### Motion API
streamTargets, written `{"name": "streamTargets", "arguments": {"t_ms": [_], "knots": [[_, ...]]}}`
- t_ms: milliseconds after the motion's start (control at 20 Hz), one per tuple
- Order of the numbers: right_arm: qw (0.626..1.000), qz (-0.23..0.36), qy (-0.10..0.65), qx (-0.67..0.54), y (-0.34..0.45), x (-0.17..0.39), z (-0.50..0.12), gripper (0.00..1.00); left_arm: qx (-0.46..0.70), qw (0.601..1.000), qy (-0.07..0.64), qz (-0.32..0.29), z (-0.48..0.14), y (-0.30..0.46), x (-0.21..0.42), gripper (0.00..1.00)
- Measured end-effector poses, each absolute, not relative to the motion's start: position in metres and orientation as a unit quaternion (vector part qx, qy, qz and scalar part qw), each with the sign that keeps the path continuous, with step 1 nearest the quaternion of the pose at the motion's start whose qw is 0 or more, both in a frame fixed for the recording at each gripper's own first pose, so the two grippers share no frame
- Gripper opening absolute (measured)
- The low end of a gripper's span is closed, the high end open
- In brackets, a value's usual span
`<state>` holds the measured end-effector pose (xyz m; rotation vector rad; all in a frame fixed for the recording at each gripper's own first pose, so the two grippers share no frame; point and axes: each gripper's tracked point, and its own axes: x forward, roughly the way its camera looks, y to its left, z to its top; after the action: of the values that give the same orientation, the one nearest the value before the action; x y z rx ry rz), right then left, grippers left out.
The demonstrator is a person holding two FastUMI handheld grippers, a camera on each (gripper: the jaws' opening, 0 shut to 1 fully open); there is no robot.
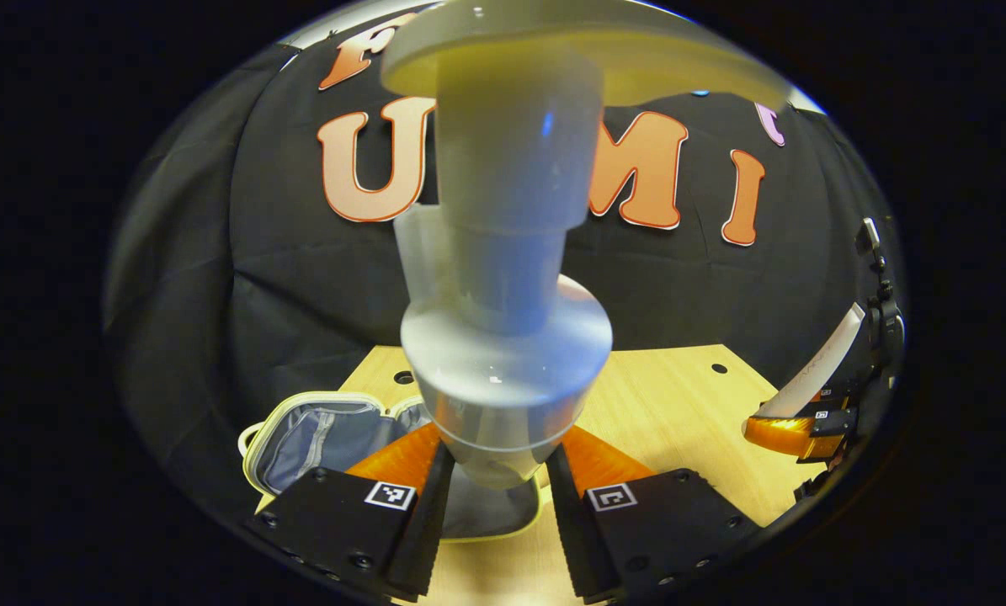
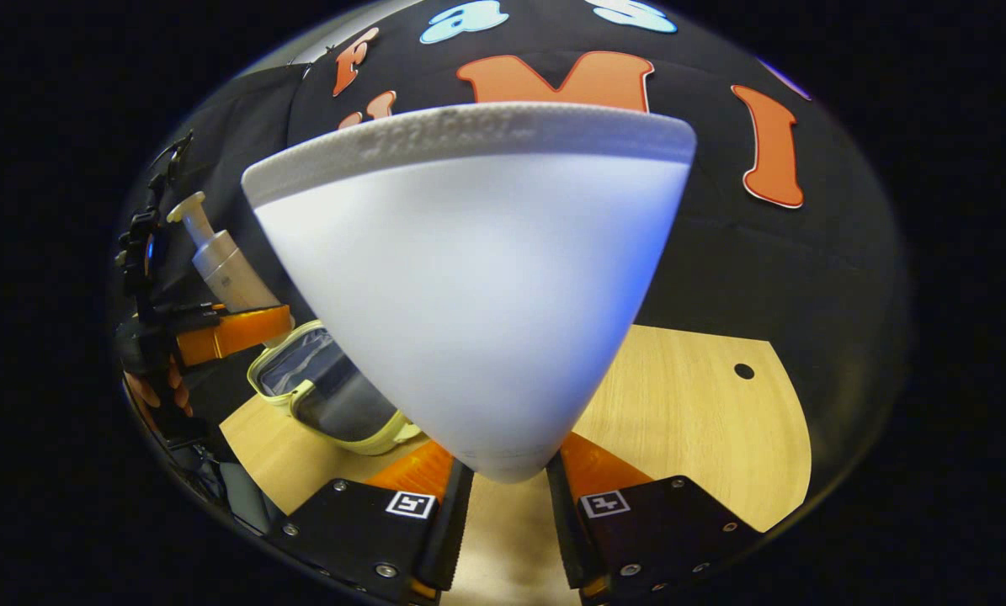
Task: First open the suitcase, pack the skin care products into it, and then close the suitcase.
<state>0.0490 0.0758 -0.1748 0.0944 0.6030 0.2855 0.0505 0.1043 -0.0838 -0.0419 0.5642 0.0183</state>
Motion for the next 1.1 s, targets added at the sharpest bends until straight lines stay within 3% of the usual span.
{"name": "streamTargets", "arguments": {"t_ms": [600, 650, 700, 1100], "knots": [[0.937, 0.097, 0.329, 0.066, 0.224, 0.079, -0.181, 0.48, -0.014, 0.927, 0.358, -0.112, -0.147, 0.185, 0.068, 0.61], [0.935, 0.095, 0.335, 0.067, 0.232, 0.081, -0.184, 0.53, -0.016, 0.923, 0.367, -0.12, -0.155, 0.188, 0.069, 0.58], [0.933, 0.095, 0.34, 0.067, 0.24, 0.082, -0.187, 0.49, -0.015, 0.917, 0.378, -0.125, -0.163, 0.192, 0.069, 0.6], [0.907, 0.135, 0.393, 0.061, 0.288, 0.102, -0.223, 0.49, -0.038, 0.876, 0.459, -0.14, -0.217, 0.193, 0.07, 0.59]]}}
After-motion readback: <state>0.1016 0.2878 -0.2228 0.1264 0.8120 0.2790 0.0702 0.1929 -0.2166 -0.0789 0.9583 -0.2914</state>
